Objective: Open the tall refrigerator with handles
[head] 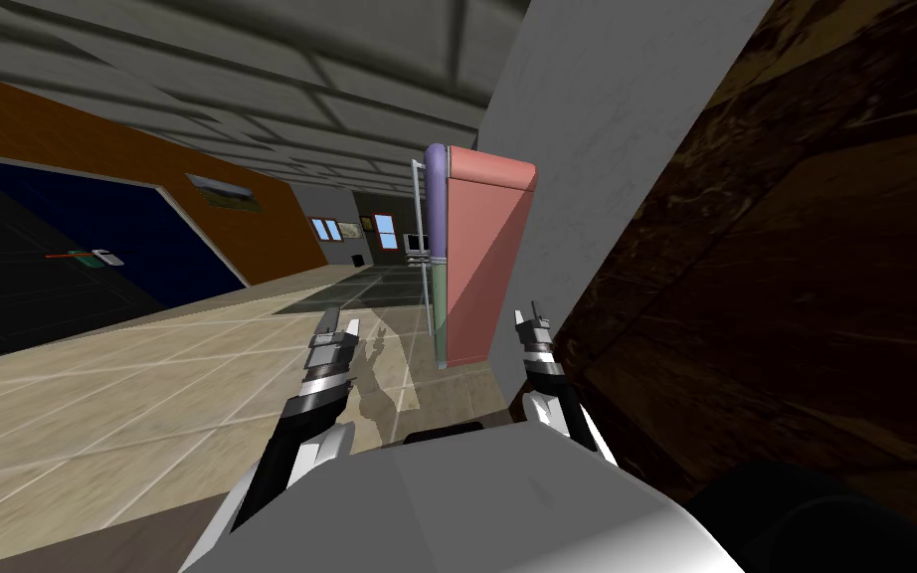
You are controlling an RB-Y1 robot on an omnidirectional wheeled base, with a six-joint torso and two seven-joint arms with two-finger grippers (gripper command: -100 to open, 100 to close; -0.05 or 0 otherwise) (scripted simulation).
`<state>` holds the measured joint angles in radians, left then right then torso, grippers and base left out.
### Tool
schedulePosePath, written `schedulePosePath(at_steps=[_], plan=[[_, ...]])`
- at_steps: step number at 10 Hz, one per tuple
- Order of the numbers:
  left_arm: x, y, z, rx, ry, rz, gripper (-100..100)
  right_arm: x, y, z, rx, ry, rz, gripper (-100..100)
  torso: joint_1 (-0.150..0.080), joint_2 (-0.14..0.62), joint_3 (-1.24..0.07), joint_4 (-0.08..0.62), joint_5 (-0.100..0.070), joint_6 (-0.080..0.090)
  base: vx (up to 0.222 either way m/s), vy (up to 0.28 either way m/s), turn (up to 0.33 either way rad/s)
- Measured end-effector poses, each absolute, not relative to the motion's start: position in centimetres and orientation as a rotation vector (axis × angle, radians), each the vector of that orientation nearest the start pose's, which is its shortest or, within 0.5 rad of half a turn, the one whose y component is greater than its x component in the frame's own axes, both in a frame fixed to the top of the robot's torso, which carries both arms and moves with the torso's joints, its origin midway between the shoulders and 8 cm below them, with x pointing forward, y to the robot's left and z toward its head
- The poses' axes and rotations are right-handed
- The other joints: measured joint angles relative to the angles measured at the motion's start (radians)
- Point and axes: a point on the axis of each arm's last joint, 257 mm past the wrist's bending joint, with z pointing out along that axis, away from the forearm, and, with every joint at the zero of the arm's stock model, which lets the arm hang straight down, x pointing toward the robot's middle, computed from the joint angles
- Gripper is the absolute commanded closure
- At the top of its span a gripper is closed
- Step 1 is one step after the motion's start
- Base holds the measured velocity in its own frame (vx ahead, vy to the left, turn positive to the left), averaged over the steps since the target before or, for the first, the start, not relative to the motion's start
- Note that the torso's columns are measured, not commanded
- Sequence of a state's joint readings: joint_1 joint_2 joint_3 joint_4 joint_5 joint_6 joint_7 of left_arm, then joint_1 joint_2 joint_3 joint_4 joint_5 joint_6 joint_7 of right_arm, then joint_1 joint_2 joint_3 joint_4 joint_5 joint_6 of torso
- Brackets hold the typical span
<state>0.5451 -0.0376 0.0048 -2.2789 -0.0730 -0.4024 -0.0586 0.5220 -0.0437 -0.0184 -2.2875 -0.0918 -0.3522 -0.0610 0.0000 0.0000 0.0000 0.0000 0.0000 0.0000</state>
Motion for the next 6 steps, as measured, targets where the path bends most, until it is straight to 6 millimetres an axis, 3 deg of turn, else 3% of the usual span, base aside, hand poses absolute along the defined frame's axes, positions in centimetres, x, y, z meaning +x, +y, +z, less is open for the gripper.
schedulePosePath(at_steps=[2, 6], plan=[[35.56, 28.64, -1.05, -0.727, 0.734, -1.146, 0, 36.16, -29.74, -0.85, 0.839, 0.681, 1.352, 0, 0.000, 0.104, -0.209, 0.105, 0.000, 0.000, 0.000, 0.000, 0.000], [35.56, 28.64, -1.04, -0.726, 0.733, -1.146, 0, 36.15, -29.74, -0.84, 0.838, 0.681, 1.352, 0, 0.000, 0.396, -0.792, 0.396, 0.000, 0.000, 0.000, 0.000, 0.000]])
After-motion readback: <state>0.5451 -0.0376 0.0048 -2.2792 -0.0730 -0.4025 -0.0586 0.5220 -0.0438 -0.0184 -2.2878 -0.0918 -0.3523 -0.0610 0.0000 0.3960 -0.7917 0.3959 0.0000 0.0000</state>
